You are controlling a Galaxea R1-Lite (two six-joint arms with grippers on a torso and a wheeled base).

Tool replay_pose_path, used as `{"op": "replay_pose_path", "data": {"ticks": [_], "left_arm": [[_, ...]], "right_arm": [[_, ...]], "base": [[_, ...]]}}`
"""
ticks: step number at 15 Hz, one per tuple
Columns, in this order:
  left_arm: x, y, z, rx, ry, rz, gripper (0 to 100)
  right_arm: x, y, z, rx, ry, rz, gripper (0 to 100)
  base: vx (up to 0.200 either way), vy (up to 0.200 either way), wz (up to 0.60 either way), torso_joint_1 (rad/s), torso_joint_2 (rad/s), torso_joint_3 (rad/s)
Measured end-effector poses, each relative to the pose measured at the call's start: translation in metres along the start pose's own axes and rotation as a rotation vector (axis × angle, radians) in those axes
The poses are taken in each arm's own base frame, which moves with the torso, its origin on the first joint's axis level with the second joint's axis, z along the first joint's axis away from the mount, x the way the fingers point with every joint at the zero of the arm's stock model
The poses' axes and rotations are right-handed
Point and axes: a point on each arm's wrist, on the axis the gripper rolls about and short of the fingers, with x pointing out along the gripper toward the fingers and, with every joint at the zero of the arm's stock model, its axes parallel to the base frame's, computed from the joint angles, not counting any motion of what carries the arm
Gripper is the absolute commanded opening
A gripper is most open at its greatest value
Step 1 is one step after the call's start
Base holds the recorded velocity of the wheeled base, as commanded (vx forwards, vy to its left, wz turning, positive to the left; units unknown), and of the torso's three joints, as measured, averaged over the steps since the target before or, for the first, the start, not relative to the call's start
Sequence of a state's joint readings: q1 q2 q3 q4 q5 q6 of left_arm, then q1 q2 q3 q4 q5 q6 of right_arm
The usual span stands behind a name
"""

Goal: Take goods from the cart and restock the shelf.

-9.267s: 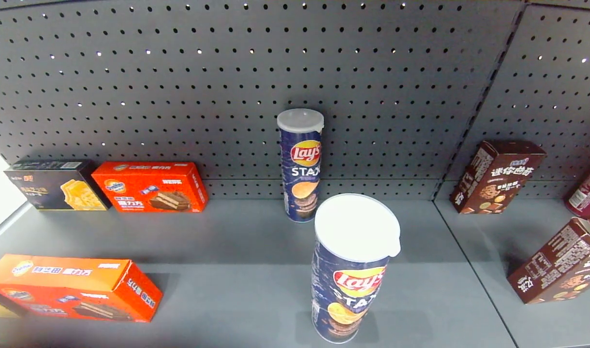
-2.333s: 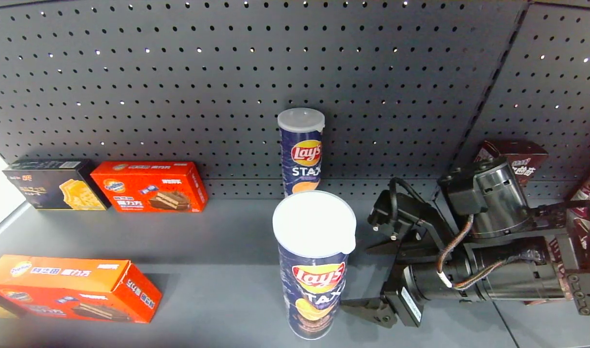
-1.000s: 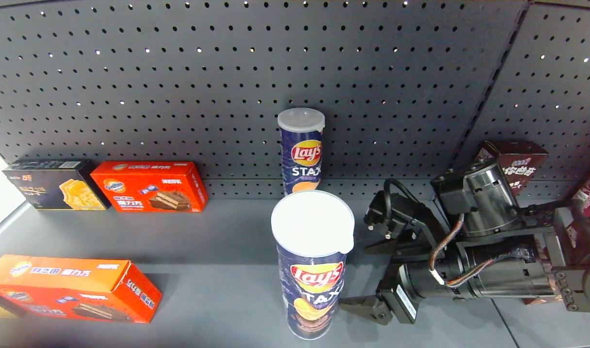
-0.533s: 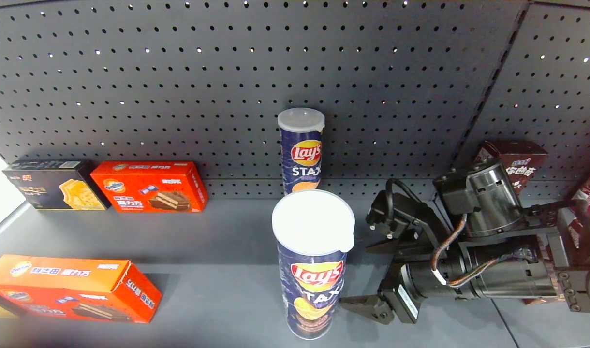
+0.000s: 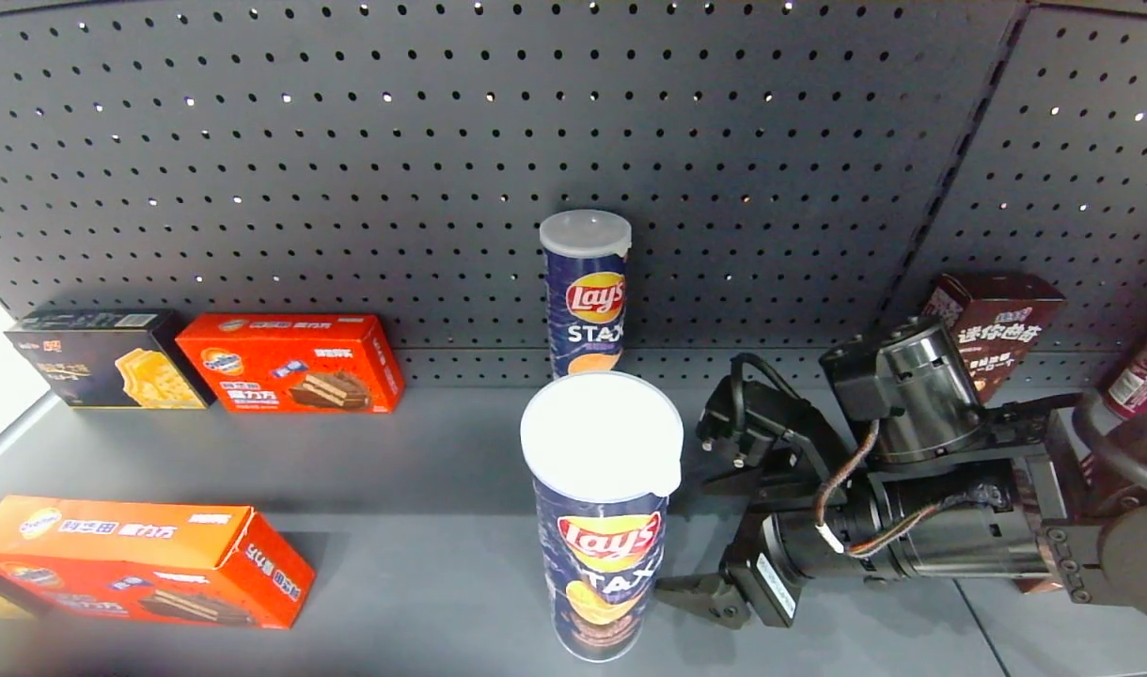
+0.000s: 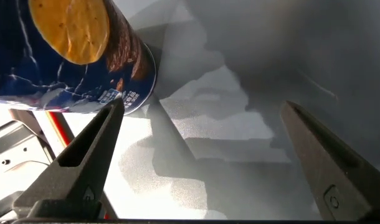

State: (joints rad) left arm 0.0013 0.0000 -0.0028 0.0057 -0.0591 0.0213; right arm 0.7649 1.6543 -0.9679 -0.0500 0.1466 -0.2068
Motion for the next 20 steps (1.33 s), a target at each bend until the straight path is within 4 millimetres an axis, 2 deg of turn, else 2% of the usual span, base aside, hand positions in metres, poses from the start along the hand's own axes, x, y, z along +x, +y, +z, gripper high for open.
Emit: {"op": "replay_pose_path", "data": {"ticks": [9, 12, 14, 16, 18, 20], "left_arm": [[0.000, 0.000, 0.000, -0.001, 0.000, 0.001, 100], [0.000, 0.000, 0.000, -0.002, 0.000, 0.001, 100], [0.000, 0.000, 0.000, -0.002, 0.000, 0.001, 100], [0.000, 0.000, 0.000, -0.002, 0.000, 0.001, 100], [0.000, 0.000, 0.000, -0.002, 0.000, 0.001, 100], [0.000, 0.000, 0.000, -0.001, 0.000, 0.001, 100]], "right_arm": [[0.001, -0.001, 0.004, -0.002, -0.012, -0.002, 100], [-0.015, -0.002, 0.011, -0.003, -0.070, -0.028, 100], [-0.046, -0.006, 0.021, -0.001, -0.169, -0.086, 100], [-0.096, -0.012, 0.025, 0.017, -0.298, -0.175, 100], [-0.149, -0.019, 0.014, 0.047, -0.405, -0.306, 100], [-0.195, -0.016, -0.013, 0.081, -0.478, -0.459, 100]], "base": [[0.000, 0.000, 0.00, 0.000, 0.00, 0.000], [0.000, 0.000, 0.00, 0.000, 0.00, 0.000], [0.000, 0.000, 0.00, 0.000, 0.00, 0.000], [0.000, 0.000, 0.00, 0.000, 0.00, 0.000], [0.000, 0.000, 0.00, 0.000, 0.00, 0.000], [0.000, 0.000, 0.00, 0.000, 0.00, 0.000]]}}
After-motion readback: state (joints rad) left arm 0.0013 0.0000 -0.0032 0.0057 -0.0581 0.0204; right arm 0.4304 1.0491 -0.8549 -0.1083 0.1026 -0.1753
